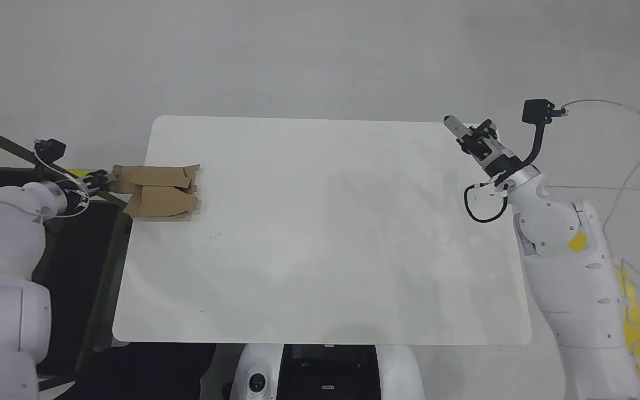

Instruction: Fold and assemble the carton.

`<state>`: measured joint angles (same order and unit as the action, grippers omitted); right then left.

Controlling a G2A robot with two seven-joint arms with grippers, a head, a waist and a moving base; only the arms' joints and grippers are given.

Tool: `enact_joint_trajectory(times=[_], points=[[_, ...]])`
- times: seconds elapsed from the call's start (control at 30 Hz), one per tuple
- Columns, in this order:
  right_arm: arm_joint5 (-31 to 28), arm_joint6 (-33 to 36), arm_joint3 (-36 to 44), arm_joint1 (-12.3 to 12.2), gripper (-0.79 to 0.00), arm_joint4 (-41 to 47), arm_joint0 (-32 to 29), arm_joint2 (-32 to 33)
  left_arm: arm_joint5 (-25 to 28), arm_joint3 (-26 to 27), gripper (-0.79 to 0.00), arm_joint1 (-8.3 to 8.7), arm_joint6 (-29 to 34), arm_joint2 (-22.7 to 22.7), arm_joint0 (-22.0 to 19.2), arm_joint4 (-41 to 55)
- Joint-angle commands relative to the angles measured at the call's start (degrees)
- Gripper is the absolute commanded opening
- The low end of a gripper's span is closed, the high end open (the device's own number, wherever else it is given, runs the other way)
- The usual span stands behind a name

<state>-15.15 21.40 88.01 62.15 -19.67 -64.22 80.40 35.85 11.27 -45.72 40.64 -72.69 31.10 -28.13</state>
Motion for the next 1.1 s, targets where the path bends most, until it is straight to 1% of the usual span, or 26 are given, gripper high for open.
enact_joint_trajectory(times=[0.0, 0.07, 0.23, 0.27, 0.3, 0.57, 0.67, 0.77, 0.9, 1.07], points=[[0.0, 0.0, 0.0, 0.0, 0.000, 0.0, 0.0, 0.0, -0.1, 0.0, -0.634, -0.06, 0.1, 0.2, 0.0, -0.1], [0.0, 0.0, 0.0, 0.0, 0.000, 0.0, 0.0, 0.0, 0.0, 0.0, -0.683, -0.11, 0.1, 0.3, 0.0, -0.2], [0.0, 0.0, 0.0, 0.0, 0.000, 0.0, 0.0, 0.0, 0.6, 0.0, -0.711, -0.29, 0.7, 0.5, 0.0, 0.0], [0.0, 0.0, 0.0, 0.0, 0.000, 0.0, 0.0, 0.0, 0.7, 0.0, -0.733, -0.33, 0.8, 0.5, 0.0, 0.1], [0.0, 0.0, 0.0, 0.0, 0.000, 0.0, 0.0, 0.0, 0.7, -0.1, -0.785, -0.35, 0.8, 0.6, 0.0, 0.1], [0.0, 0.0, 0.0, 0.0, 0.000, 0.0, 0.0, 0.0, 2.7, -0.5, -0.785, 0.04, 1.1, -0.5, -0.7, 2.8], [0.0, 0.0, 0.0, 0.0, 0.000, 0.0, 0.0, 0.0, 4.7, -0.1, -0.785, 0.11, 1.7, -1.5, -1.0, 5.5], [0.0, 0.0, 0.0, 0.0, 0.000, 0.0, 0.0, 0.0, 5.2, 0.3, -0.785, 0.17, 1.5, -2.7, -1.5, 8.6], [0.0, 0.0, 0.0, 0.0, 0.000, 0.0, 0.0, 0.0, 6.8, 1.9, -0.785, -0.19, 2.6, -3.6, -1.8, 12.2], [0.0, 0.0, 0.0, 0.0, 0.000, 0.0, 0.0, 0.0, 7.0, 4.0, -0.785, -1.17, 5.2, -4.3, -2.5, 17.1]])
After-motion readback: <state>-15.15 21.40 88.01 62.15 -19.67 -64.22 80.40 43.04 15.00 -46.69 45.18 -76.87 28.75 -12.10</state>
